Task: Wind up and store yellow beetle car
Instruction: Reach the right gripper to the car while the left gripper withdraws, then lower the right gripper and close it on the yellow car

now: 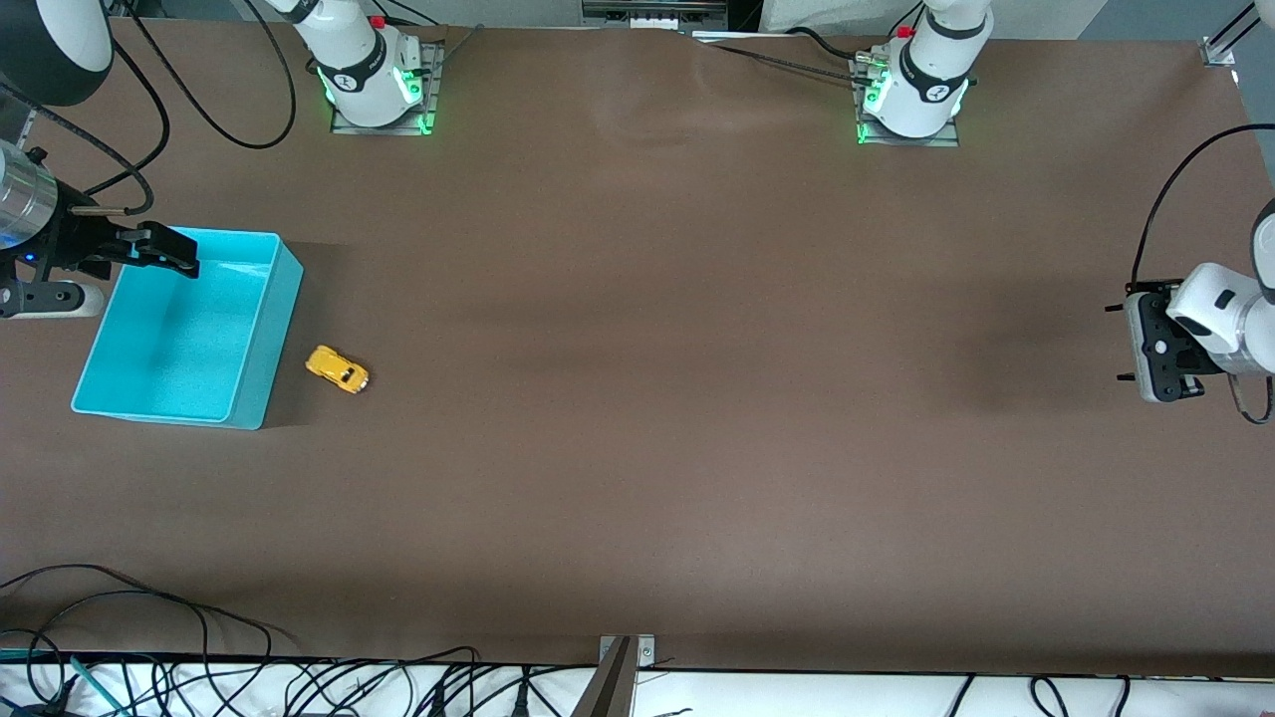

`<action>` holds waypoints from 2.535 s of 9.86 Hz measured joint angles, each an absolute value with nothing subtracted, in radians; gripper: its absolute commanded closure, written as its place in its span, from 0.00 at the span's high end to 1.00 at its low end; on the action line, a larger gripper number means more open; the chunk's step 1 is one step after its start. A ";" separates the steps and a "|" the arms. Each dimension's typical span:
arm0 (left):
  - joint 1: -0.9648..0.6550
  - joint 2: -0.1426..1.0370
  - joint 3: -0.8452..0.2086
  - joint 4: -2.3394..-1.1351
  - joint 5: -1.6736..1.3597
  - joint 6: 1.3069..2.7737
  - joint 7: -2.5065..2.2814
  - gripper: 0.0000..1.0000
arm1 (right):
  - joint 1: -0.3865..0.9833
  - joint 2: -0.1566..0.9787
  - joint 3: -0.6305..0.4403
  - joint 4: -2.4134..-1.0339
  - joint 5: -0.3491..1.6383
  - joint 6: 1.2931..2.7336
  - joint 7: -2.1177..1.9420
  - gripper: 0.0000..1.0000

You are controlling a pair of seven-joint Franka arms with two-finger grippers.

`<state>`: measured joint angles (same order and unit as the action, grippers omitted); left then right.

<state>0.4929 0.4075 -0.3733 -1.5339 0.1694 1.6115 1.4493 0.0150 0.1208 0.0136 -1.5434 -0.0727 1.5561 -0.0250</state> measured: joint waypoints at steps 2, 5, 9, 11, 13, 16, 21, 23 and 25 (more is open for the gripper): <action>0.493 0.405 -0.414 -1.458 0.169 1.510 1.338 1.00 | 0.015 0.121 0.013 -1.544 -0.073 1.537 -0.025 1.00; 0.492 0.371 -0.481 -1.356 0.166 1.408 1.080 1.00 | 0.016 0.161 0.015 -1.562 -0.073 1.562 -0.142 1.00; 0.491 0.310 -0.527 -1.348 0.070 1.328 0.677 1.00 | 0.017 0.215 0.019 -1.754 -0.046 1.853 -0.576 1.00; 0.487 0.272 -0.564 -1.348 0.063 1.307 0.501 1.00 | 0.017 0.235 0.028 -1.869 -0.044 1.998 -0.793 1.00; 0.432 0.246 -0.563 -1.349 0.060 1.305 0.360 1.00 | 0.018 0.290 0.031 -1.907 -0.044 2.104 -0.985 1.00; 0.130 0.168 -0.348 -1.381 0.060 1.324 0.075 1.00 | 0.017 0.381 0.032 -1.943 -0.044 2.219 -1.160 1.00; 0.023 -0.038 -0.076 -1.677 -0.040 1.551 0.063 1.00 | 0.017 0.501 0.035 -1.949 0.003 2.332 -1.186 0.95; 0.018 -0.050 -0.078 -1.691 -0.041 1.555 0.061 1.00 | 0.017 0.509 0.037 -1.954 0.003 2.337 -1.187 0.94; 0.015 -0.048 -0.080 -1.690 -0.041 1.565 0.060 1.00 | 0.018 0.509 0.050 -1.957 0.004 2.343 -1.189 0.60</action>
<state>0.0148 -0.0479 -0.0803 -1.6901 -0.0405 1.5652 0.0604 0.0179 0.5095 0.0501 -1.9574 0.0035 2.3431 -1.1888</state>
